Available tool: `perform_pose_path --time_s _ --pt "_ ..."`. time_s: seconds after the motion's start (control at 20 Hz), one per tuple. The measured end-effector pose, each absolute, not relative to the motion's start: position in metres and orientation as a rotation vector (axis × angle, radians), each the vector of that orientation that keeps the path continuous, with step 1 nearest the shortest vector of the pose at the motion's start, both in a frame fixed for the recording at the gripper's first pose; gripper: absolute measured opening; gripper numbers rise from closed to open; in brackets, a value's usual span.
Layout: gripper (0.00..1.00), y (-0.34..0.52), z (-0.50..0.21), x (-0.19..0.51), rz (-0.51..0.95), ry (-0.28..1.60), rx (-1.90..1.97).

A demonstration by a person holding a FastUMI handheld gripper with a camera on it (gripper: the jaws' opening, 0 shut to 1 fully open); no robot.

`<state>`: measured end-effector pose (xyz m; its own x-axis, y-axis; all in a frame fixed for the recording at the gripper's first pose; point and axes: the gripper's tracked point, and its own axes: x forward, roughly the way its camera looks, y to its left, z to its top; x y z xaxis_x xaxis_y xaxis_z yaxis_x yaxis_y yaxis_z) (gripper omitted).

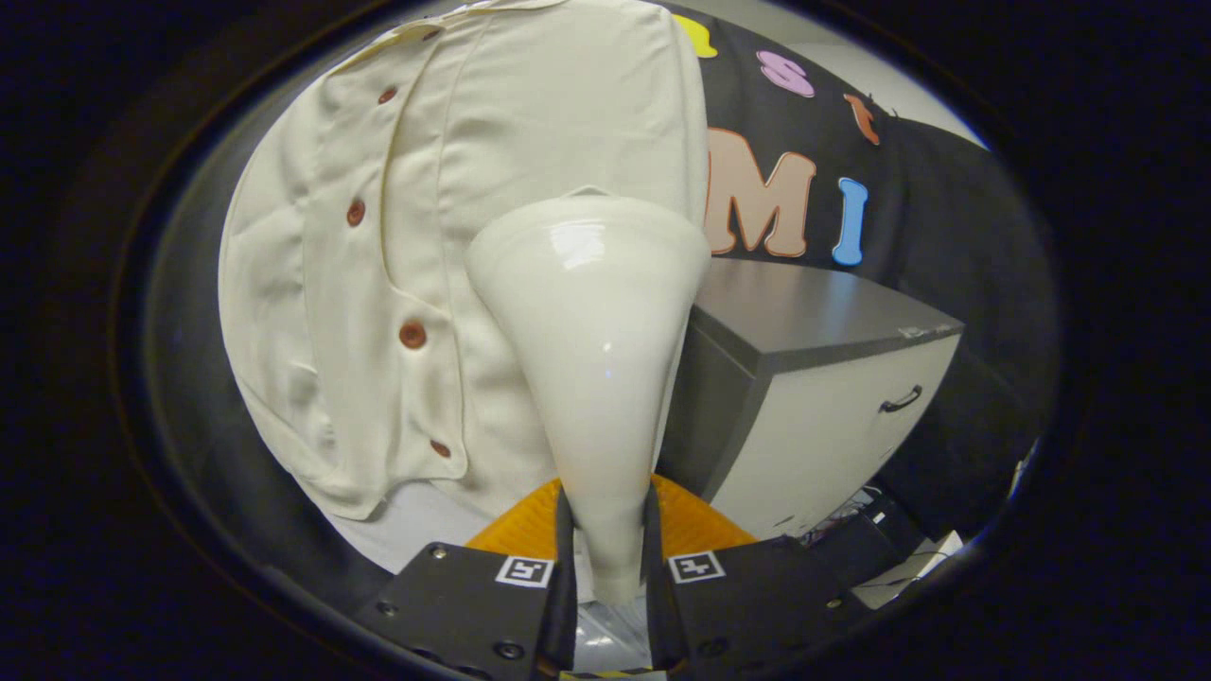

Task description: Iron the clothes twice with a garment steamer, once on the left side and once on the right side.

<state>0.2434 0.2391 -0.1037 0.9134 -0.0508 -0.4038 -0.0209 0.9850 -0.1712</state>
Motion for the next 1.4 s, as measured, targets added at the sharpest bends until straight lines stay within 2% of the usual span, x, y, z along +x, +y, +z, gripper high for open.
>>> perform_pose_path --time_s 0.7,1.4 --pt "0.3 0.214 -0.205 0.206 -0.064 0.595 -0.159" --pt "0.3 0.212 -0.229 0.177 -0.016 0.675 -0.183"
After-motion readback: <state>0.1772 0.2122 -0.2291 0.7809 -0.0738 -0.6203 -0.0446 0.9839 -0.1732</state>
